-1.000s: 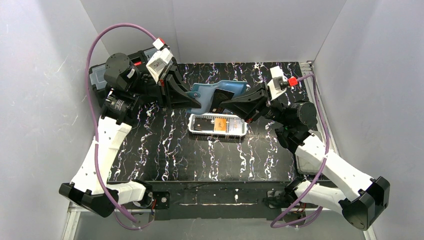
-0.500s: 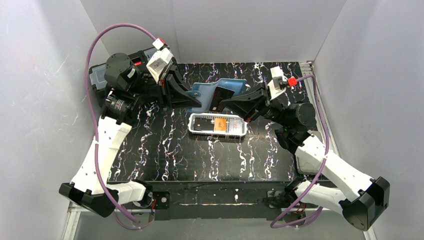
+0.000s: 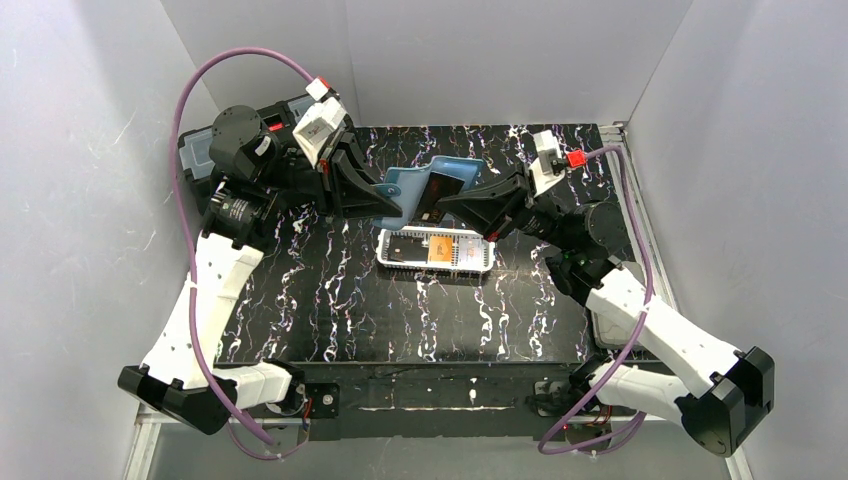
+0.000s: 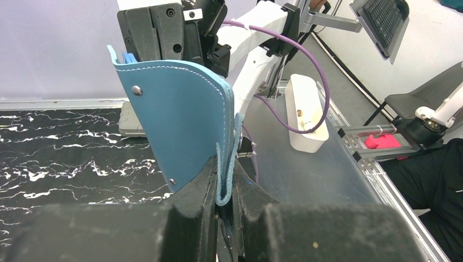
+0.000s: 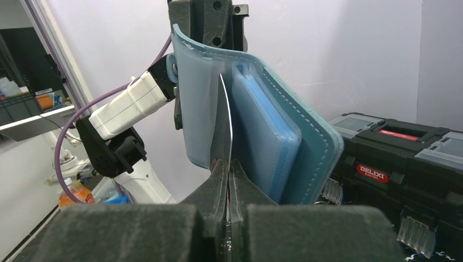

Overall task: Put the credit cards into the card holder
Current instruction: Insert the credit card into the card holder.

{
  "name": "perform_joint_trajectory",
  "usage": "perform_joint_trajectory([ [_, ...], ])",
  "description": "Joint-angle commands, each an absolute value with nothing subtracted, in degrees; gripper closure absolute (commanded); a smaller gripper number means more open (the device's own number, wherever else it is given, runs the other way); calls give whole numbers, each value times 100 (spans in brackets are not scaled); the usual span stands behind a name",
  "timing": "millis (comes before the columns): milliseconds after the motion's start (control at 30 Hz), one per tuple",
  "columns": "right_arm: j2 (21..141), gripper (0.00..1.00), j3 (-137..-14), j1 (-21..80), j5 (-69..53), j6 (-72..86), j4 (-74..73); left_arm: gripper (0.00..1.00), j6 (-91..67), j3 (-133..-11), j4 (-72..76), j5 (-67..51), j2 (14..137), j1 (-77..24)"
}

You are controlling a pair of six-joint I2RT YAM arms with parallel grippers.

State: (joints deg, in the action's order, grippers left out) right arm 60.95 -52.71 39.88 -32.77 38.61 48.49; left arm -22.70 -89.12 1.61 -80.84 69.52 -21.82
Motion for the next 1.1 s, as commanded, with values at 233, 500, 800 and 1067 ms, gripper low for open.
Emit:
perform_joint_trajectory([
  [233,6294,99,-5429,4008,-3385,3580,4472,99,-2210,-9123,404,-8341,6737,-2312],
  [500,5846,99,-5512,4008,-3361,2798,3838,99,-2197,-9131,328,-8382,6785,-2313],
  [800,5537,99,-5678,3921,-3242,2579,3686,99,-2182,-9164,255,-8411,6822,-2317],
  [1067,5555,99,-5702,3857,-3330,2762,4011,100,-1718,-9218,-314,-8390,6763,-2306],
])
